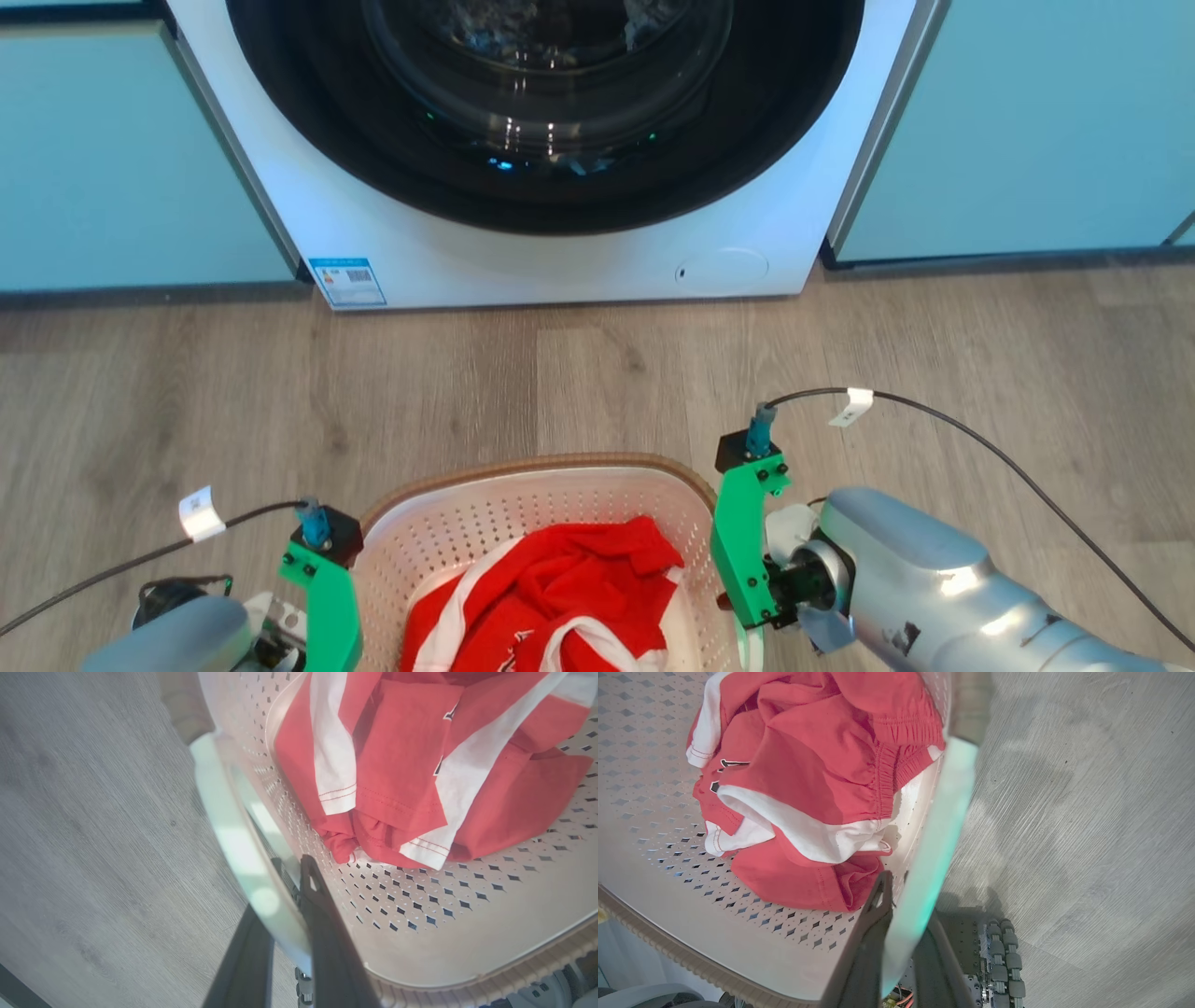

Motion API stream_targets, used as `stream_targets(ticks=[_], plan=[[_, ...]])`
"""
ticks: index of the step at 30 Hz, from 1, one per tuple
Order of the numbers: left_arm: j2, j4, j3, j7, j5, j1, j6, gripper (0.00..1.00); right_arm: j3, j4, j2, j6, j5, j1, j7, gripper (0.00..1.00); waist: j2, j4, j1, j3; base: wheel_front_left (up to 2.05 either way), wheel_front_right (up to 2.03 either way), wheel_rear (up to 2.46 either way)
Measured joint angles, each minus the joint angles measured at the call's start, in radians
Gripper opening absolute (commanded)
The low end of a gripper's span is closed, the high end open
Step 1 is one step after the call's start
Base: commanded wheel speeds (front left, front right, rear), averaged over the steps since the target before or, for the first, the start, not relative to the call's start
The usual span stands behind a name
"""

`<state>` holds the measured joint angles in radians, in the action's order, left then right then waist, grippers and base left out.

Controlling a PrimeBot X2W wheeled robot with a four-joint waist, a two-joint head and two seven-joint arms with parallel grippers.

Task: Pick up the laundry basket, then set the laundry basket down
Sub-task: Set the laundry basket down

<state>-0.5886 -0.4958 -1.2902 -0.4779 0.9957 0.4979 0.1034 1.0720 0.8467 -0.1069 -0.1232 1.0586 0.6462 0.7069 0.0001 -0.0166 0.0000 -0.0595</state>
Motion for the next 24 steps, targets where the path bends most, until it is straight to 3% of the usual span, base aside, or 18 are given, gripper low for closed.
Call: stream_targets(ticks=[10, 19, 24], plan=[[0.018, -0.04, -0.008, 0.061, -0.021, 0.057, 0.001, 0.0, -0.021, 0.005, 0.001, 0.0, -0.042, 0.02, -0.051, 0.0, 0.0, 0.0, 0.0002, -0.104, 0.0, 0.0, 0.0], [0.073, -0.106, -0.007, 0.128, -0.043, 0.135, 0.001, 0.0, -0.062, 0.063, 0.006, 0.0, -0.091, 0.089, -0.103, 0.0, 0.0, 0.002, 0.0003, -0.268, 0.0, 0.0, 0.0], [0.106, -0.154, -0.006, 0.207, -0.062, 0.181, 0.001, 0.0, -0.072, 0.108, 0.015, 0.0, -0.155, 0.132, -0.184, 0.0, 0.0, 0.004, 0.0003, -0.365, 0.0, 0.0, 0.0]])
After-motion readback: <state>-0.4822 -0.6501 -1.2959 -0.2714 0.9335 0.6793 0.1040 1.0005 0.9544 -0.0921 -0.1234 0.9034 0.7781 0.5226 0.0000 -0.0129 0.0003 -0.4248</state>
